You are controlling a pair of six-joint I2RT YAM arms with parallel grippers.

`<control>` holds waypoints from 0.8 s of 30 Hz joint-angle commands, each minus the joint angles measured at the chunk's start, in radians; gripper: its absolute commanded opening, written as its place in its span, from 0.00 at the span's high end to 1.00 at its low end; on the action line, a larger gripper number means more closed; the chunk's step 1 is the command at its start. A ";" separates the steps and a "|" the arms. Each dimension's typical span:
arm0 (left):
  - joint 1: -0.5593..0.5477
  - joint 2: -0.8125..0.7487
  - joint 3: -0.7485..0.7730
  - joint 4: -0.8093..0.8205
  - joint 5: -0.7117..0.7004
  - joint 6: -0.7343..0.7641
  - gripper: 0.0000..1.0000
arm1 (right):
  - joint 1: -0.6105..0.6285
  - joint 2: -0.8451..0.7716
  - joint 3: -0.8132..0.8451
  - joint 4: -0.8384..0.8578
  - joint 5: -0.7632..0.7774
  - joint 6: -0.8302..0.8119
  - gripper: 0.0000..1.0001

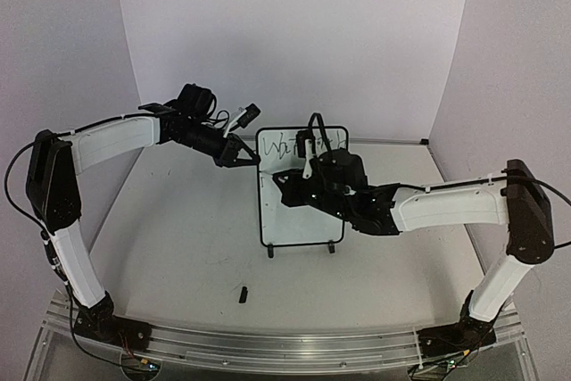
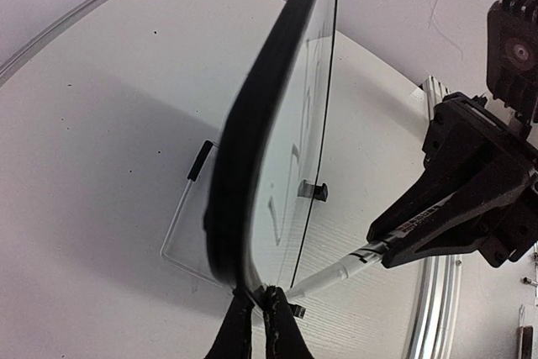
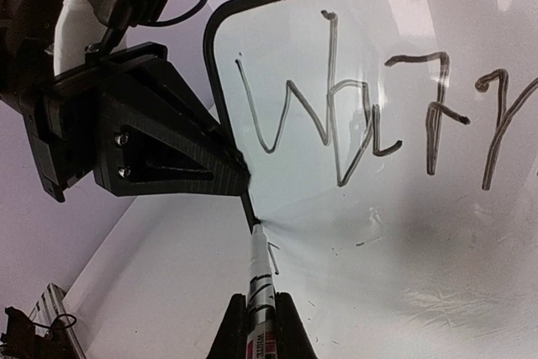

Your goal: Write a sentence on the whiteboard

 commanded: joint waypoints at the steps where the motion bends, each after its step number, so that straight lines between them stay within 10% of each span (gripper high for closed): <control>1: -0.008 -0.027 -0.014 -0.053 -0.060 0.062 1.00 | -0.002 0.006 0.020 -0.014 0.072 0.018 1.00; 24: -0.007 -0.031 -0.014 -0.052 -0.058 0.062 1.00 | -0.002 -0.018 0.004 -0.023 0.080 0.022 1.00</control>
